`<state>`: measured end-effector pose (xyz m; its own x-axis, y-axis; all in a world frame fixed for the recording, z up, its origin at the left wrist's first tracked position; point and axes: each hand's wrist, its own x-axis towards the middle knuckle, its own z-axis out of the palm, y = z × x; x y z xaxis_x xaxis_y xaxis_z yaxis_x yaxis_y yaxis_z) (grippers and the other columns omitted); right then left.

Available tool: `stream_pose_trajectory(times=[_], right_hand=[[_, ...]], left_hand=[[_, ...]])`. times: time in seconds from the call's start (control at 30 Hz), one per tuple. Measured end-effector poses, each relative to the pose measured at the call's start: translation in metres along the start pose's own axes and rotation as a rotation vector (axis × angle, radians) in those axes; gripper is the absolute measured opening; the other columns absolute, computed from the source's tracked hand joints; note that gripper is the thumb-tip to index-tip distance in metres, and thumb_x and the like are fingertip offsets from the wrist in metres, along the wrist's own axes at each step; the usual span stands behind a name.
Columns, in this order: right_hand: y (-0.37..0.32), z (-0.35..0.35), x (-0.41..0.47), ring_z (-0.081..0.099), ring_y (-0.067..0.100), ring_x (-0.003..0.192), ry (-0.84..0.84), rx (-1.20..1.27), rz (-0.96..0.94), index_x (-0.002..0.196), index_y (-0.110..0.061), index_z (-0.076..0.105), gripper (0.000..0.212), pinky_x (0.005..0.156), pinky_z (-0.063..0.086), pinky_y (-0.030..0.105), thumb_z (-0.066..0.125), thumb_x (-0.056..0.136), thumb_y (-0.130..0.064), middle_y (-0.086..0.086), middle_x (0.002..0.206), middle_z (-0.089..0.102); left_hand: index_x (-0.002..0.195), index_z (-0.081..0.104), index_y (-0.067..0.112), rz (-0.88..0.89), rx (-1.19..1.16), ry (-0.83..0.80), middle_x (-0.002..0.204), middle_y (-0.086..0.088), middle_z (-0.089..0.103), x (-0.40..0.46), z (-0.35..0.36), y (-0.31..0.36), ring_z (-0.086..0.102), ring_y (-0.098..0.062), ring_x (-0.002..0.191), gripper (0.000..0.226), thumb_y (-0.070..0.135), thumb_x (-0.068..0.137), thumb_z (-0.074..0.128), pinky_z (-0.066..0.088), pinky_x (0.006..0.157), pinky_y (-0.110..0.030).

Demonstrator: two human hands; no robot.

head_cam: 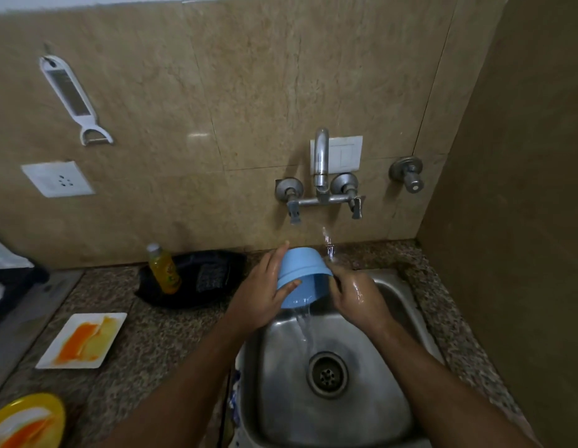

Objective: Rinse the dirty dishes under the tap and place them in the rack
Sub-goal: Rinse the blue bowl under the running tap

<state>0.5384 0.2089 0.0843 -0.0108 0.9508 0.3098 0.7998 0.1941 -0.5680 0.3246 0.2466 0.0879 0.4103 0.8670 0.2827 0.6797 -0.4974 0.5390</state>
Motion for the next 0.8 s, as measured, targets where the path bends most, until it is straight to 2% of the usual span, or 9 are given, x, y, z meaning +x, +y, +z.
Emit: stream_pose_trajectory(times=[0.07, 0.13, 0.23, 0.3, 0.37, 0.5, 0.6, 0.7, 0.8], right_hand=[[0.001, -0.001, -0.006, 0.069, 0.031, 0.08, 0.048, -0.069, 0.0, 0.117, -0.014, 0.065, 0.027, 0.065, 0.052, 0.038, 0.054, 0.094, -0.022, 0.013, 0.093, 0.073], [0.002, -0.003, -0.009, 0.068, 0.029, 0.078, 0.095, -0.093, 0.016, 0.118, -0.015, 0.064, 0.025, 0.064, 0.049, 0.035, 0.054, 0.096, -0.022, 0.012, 0.092, 0.073], [0.005, -0.006, -0.011, 0.069, 0.029, 0.086, 0.132, -0.08, -0.01, 0.136, -0.017, 0.056, 0.039, 0.073, 0.054, 0.037, 0.055, 0.097, -0.019, 0.013, 0.104, 0.072], [0.006, -0.005, -0.013, 0.069, 0.031, 0.09, 0.139, -0.069, -0.044, 0.143, -0.018, 0.05, 0.048, 0.078, 0.056, 0.041, 0.058, 0.095, -0.017, 0.015, 0.112, 0.071], [0.007, -0.005, -0.014, 0.068, 0.03, 0.096, 0.154, -0.053, -0.074, 0.144, -0.016, 0.048, 0.053, 0.084, 0.056, 0.038, 0.061, 0.092, -0.013, 0.015, 0.118, 0.068], [0.0, -0.011, -0.017, 0.064, 0.02, 0.11, 0.175, 0.022, -0.115, 0.144, -0.015, 0.048, 0.05, 0.094, 0.046, 0.026, 0.057, 0.094, -0.018, 0.008, 0.13, 0.064], [-0.006, -0.014, -0.022, 0.057, 0.011, 0.12, 0.121, 0.111, -0.116, 0.148, -0.018, 0.042, 0.053, 0.1, 0.042, 0.021, 0.047, 0.097, -0.03, 0.001, 0.14, 0.057], [-0.012, -0.014, -0.026, 0.048, -0.003, 0.12, 0.127, 0.167, -0.113, 0.149, -0.023, 0.037, 0.052, 0.098, 0.032, 0.006, 0.043, 0.099, -0.034, -0.012, 0.137, 0.05], [-0.012, -0.006, -0.031, 0.048, 0.001, 0.124, 0.1, 0.15, -0.078, 0.151, -0.02, 0.036, 0.051, 0.1, 0.037, 0.015, 0.038, 0.103, -0.038, -0.008, 0.14, 0.051]], left_hand=[[0.156, 0.013, 0.026, -0.125, -0.172, -0.079, 0.153, 0.006, 0.03, -0.002, -0.003, -0.001, 0.036, -0.009, 0.137, 0.098, 0.067, 0.081, 0.06, 0.035, 0.111, -0.03], [0.155, 0.021, 0.029, -0.405, -0.59, -0.114, 0.152, 0.002, 0.038, -0.005, -0.005, 0.005, 0.051, -0.015, 0.128, 0.102, 0.07, 0.073, 0.066, 0.047, 0.1, -0.033], [0.139, 0.048, 0.018, -0.604, -0.926, -0.148, 0.118, -0.005, 0.068, -0.005, -0.006, 0.014, 0.073, -0.019, 0.091, 0.063, 0.05, 0.086, 0.056, 0.056, 0.072, -0.025], [0.122, 0.059, 0.015, -0.578, -0.98, -0.134, 0.094, 0.001, 0.076, -0.006, -0.004, 0.015, 0.075, -0.015, 0.081, 0.034, 0.036, 0.097, 0.051, 0.055, 0.064, -0.02], [0.12, 0.06, 0.014, -0.542, -1.031, -0.127, 0.093, 0.001, 0.077, -0.006, -0.006, 0.019, 0.075, -0.015, 0.085, 0.028, 0.029, 0.098, 0.052, 0.056, 0.065, -0.02], [0.13, 0.06, 0.012, -0.383, -0.947, -0.055, 0.114, -0.005, 0.073, -0.008, -0.009, 0.013, 0.069, -0.022, 0.106, 0.05, 0.04, 0.088, 0.065, 0.056, 0.089, -0.034], [0.13, 0.061, 0.012, -0.326, -0.887, 0.022, 0.119, -0.006, 0.071, -0.008, -0.011, 0.013, 0.067, -0.023, 0.112, 0.053, 0.039, 0.085, 0.066, 0.053, 0.094, -0.036], [0.13, 0.061, 0.012, -0.311, -0.854, 0.076, 0.119, -0.004, 0.071, -0.008, -0.013, 0.015, 0.067, -0.024, 0.113, 0.052, 0.039, 0.085, 0.067, 0.053, 0.095, -0.037], [0.131, 0.062, 0.019, -0.317, -0.808, 0.132, 0.119, 0.001, 0.072, -0.009, -0.009, 0.015, 0.067, -0.019, 0.111, 0.061, 0.053, 0.08, 0.066, 0.053, 0.097, -0.039]])
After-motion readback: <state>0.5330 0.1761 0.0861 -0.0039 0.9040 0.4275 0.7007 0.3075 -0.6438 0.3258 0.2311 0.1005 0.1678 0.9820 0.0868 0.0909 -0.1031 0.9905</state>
